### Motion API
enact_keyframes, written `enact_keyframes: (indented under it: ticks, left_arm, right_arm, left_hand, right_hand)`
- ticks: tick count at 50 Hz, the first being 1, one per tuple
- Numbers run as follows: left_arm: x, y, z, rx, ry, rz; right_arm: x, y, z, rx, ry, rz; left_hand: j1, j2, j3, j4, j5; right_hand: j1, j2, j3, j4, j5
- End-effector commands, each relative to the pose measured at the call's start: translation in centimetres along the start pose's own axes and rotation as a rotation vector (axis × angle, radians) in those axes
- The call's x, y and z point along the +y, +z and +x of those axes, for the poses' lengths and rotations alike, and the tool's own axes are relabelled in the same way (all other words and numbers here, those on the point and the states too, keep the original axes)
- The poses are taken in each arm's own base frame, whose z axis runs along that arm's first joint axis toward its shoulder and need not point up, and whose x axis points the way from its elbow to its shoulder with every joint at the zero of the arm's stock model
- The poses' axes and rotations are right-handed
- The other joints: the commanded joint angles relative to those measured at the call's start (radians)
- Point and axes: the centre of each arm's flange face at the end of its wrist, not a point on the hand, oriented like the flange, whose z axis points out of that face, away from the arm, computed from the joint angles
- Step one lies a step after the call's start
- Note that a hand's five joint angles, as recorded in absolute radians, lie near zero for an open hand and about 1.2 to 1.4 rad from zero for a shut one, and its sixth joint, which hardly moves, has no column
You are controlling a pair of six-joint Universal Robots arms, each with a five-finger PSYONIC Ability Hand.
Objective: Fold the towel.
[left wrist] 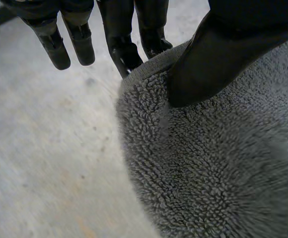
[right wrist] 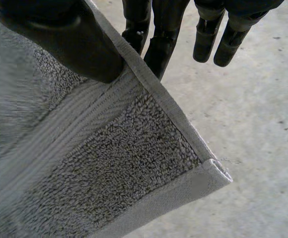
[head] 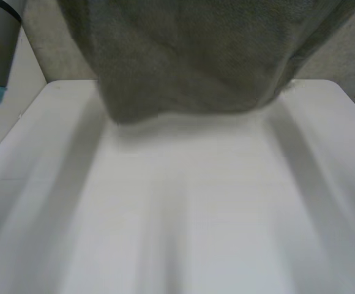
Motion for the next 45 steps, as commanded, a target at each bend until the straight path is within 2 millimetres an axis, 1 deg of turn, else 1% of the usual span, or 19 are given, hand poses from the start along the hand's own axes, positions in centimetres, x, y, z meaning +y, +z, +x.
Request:
enact_keyframes:
  ticks: [1,2,3,6,7,8,9,10,12,13,15,17,20,22,28,36,42,44,45]
  left_arm:
    - [2.9,-4.0,1.8,0.121,-0.019,-0.111]
    - [2.9,-4.0,1.8,0.122,-0.019,-0.112]
    - [4.2,-5.3,2.6,0.158,-0.031,-0.162]
    - [6.8,-8.3,4.0,0.213,-0.061,-0.277]
    - [8.3,-10.1,4.4,0.229,-0.066,-0.345]
    - [8.3,-10.1,4.4,0.23,-0.066,-0.346]
    - [9.9,-12.0,4.9,0.248,-0.068,-0.418]
    - [9.9,-12.1,5.0,0.248,-0.068,-0.418]
    - [12.6,-16.0,6.2,0.302,-0.048,-0.553]
    - [12.6,-16.0,6.2,0.303,-0.048,-0.553]
    - [14.3,-19.2,7.0,0.354,-0.015,-0.655]
    - [14.8,-20.5,7.3,0.376,-0.004,-0.7]
    - [15.2,-21.8,7.6,0.396,-0.006,-0.744]
    - [15.0,-24.0,8.2,0.431,-0.025,-0.812]
    - [14.2,-25.1,9.0,0.474,-0.05,-0.828]
    - [14.3,-24.7,9.4,0.461,-0.055,-0.796]
    - [16.5,-25.3,10.4,0.461,-0.068,-0.81]
    - [16.9,-25.6,10.5,0.445,-0.058,-0.832]
    - [16.9,-25.6,10.5,0.445,-0.058,-0.832]
  right_arm:
    - [3.9,-3.3,-2.9,-0.135,0.04,-0.139]
    - [5.3,-4.2,-3.3,-0.152,0.033,-0.185]
    - [6.8,-5.3,-3.8,-0.171,0.019,-0.239]
    - [8.3,-6.6,-4.6,-0.202,-0.001,-0.289]
    - [9.6,-7.9,-5.8,-0.249,-0.017,-0.331]
    - [10.6,-9.3,-7.0,-0.303,-0.034,-0.364]
    - [10.6,-9.3,-7.0,-0.303,-0.034,-0.365]
    - [11.5,-10.6,-8.0,-0.347,-0.045,-0.395]
    - [12.3,-11.9,-9.0,-0.393,-0.052,-0.423]
    - [12.9,-12.9,-9.6,-0.424,-0.054,-0.445]
    - [13.6,-13.7,-9.9,-0.441,-0.056,-0.473]
    - [14.6,-14.9,-9.7,-0.447,-0.05,-0.519]
    - [14.8,-15.3,-9.4,-0.445,-0.047,-0.534]
    - [14.5,-15.4,-8.7,-0.428,-0.052,-0.528]
    - [12.9,-15.2,-5.8,-0.337,-0.078,-0.503]
    - [12.8,-15.5,-6.0,-0.325,0.024,-0.502]
    - [13.5,-15.5,-6.2,-0.323,0.061,-0.518]
    - [14.0,-15.6,-6.4,-0.327,0.079,-0.532]
    - [14.0,-15.6,-6.4,-0.327,0.079,-0.532]
  left_hand:
    - [0.118,0.062,-0.044,-0.052,0.082]
    - [0.118,0.062,-0.044,-0.052,0.082]
    - [0.118,0.062,-0.044,-0.052,0.082]
    - [0.118,0.062,-0.044,-0.052,0.082]
    - [0.118,0.062,-0.044,-0.052,0.082]
    - [0.118,0.062,-0.044,-0.052,0.082]
    - [0.118,0.062,-0.044,-0.052,0.082]
    - [0.118,0.062,-0.044,-0.052,0.082]
    - [0.118,0.062,-0.044,-0.052,0.082]
    - [0.118,0.062,-0.044,-0.052,0.082]
    - [0.118,0.062,-0.044,-0.052,0.082]
    - [0.118,0.062,-0.044,-0.052,0.082]
    - [0.118,0.062,-0.044,-0.052,0.082]
    - [0.118,0.062,-0.044,-0.052,0.082]
    - [0.118,0.062,-0.044,-0.052,0.082]
    - [0.118,0.062,-0.044,-0.052,0.082]
    - [0.118,0.062,-0.044,-0.052,0.082]
    - [-0.375,-0.431,-0.044,-0.052,-0.411]
    - [-0.378,-0.434,-0.044,-0.052,-0.414]
  right_hand:
    - [0.082,0.102,-0.006,-0.007,0.041]
    - [0.082,0.102,-0.006,-0.007,0.041]
    - [0.082,0.102,-0.006,-0.007,0.041]
    - [0.082,0.102,-0.006,-0.007,0.041]
    - [0.082,0.102,-0.006,-0.007,0.041]
    - [0.082,0.102,-0.006,-0.007,0.041]
    - [0.082,0.102,-0.006,-0.007,0.041]
    - [0.082,0.102,-0.006,-0.007,0.041]
    - [0.082,0.102,-0.006,-0.007,0.041]
    - [0.082,0.102,-0.006,-0.007,0.041]
    - [0.082,0.102,-0.006,-0.007,0.041]
    - [0.082,0.102,-0.006,-0.007,0.041]
    - [0.082,0.102,-0.006,-0.007,0.041]
    - [0.082,0.102,-0.006,-0.007,0.041]
    - [0.082,0.102,-0.006,-0.007,0.041]
    - [0.082,0.102,-0.006,-0.007,0.041]
    - [0.082,0.102,-0.006,-0.007,0.041]
    - [0.082,0.102,-0.006,-0.007,0.041]
    - [0.082,0.102,-0.006,-0.007,0.041]
